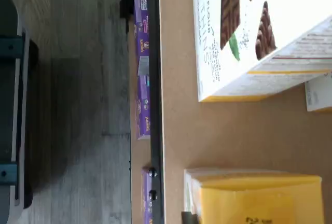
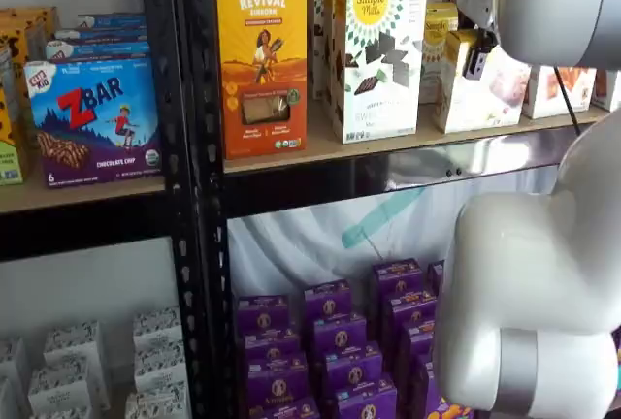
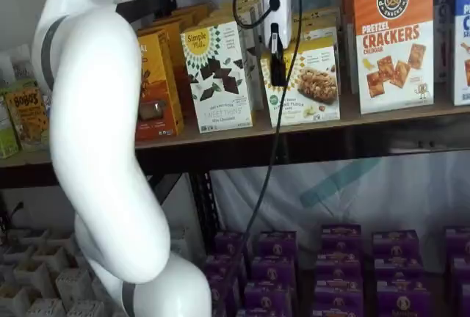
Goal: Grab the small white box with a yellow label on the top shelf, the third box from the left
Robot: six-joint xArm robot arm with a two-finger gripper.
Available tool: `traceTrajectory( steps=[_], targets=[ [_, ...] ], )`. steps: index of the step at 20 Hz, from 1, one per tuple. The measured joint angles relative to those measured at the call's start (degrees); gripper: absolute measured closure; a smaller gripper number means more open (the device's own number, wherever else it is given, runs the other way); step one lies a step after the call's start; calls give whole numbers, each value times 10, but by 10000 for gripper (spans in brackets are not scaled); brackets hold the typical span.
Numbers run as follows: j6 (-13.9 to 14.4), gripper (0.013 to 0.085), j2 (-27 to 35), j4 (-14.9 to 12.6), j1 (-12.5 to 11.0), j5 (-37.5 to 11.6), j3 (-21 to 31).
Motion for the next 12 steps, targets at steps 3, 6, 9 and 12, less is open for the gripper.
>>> traceTrajectory(
  steps=[3,6,9,12],
  targets=[
    [0,610,0,1,0,4,-2],
    [0,610,-1,0,-1,8,-2],
    [-1,650,-2,0,-3,13,-4],
    [-2,650,-2,-3,-4,20,-6]
  ],
)
